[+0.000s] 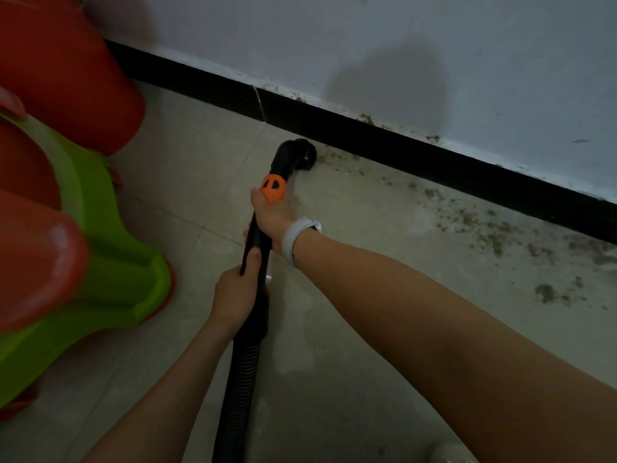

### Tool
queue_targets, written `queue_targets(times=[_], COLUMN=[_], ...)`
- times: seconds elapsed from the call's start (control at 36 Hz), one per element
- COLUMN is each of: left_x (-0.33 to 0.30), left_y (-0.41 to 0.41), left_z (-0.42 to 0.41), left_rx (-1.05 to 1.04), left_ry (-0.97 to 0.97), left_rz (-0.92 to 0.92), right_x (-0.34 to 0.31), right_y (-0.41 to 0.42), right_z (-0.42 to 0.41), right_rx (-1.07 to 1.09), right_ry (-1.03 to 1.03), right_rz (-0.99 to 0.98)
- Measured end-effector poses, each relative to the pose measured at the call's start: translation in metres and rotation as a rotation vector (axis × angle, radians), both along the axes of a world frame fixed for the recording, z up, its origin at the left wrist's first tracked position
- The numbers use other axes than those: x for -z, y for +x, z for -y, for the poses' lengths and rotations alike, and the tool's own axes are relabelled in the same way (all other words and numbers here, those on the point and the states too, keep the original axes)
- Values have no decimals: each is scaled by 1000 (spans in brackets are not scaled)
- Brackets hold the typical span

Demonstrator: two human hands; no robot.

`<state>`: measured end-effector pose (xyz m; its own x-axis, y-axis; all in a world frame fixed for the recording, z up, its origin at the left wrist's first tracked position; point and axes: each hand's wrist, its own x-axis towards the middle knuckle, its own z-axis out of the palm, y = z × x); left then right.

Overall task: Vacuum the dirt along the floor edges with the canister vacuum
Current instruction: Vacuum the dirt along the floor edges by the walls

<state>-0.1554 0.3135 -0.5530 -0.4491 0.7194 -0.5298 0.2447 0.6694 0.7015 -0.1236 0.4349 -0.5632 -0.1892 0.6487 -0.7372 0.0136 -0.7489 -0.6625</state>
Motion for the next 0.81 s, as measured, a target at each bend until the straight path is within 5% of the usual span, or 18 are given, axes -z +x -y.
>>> queue_targets(times=[0.81], left_x=[-4], left_y=[28], left_z=[-5], left_rx=[185], left_ry=[6], left_rz=[-23], right_x=[-5], right_y=[65], right_z=[3], right_rx=[136], right_ry=[-54], right_rz=[-56])
